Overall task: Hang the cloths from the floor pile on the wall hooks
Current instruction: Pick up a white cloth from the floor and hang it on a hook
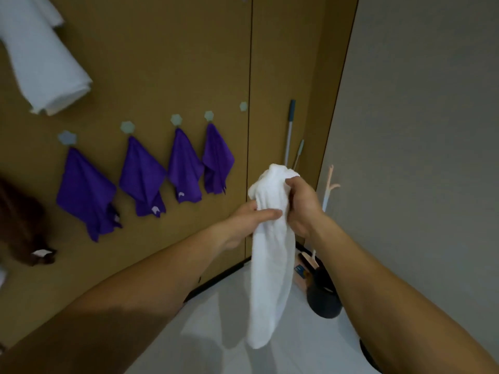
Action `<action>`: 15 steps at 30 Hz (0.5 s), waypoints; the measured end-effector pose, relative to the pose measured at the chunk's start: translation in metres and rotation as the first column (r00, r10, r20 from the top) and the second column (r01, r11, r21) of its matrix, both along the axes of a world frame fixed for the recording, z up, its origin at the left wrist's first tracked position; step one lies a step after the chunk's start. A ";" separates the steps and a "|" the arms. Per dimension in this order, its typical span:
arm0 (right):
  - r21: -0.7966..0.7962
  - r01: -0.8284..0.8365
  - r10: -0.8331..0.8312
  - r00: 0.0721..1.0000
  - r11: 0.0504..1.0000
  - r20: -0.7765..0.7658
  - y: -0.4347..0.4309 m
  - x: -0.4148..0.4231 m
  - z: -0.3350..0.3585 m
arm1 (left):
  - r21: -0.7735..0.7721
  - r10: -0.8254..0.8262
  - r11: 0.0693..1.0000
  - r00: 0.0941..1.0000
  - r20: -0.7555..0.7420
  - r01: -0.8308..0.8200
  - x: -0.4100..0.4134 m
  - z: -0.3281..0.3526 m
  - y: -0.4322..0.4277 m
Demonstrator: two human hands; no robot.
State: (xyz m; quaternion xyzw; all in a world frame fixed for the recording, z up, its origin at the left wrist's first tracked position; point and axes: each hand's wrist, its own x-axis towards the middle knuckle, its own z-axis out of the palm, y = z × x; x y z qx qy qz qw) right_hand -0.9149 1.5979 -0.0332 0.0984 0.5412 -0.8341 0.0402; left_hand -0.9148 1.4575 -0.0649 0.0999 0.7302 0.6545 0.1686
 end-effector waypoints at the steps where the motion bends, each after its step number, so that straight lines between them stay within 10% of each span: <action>1: -0.020 -0.052 0.051 0.998 0.998 -0.021 0.002 0.004 0.004 | 0.073 0.055 0.996 0.998 -0.012 -0.054 0.000 0.006 -0.006; 9: 0.394 0.017 0.025 0.995 0.919 -0.100 0.017 0.017 0.014 | 0.311 0.199 0.919 0.967 0.158 -0.240 0.010 0.033 -0.034; 15: 0.285 0.081 -0.035 0.986 0.955 -0.162 0.003 0.022 0.029 | 0.392 0.116 0.896 0.960 0.253 -0.211 0.011 0.046 -0.050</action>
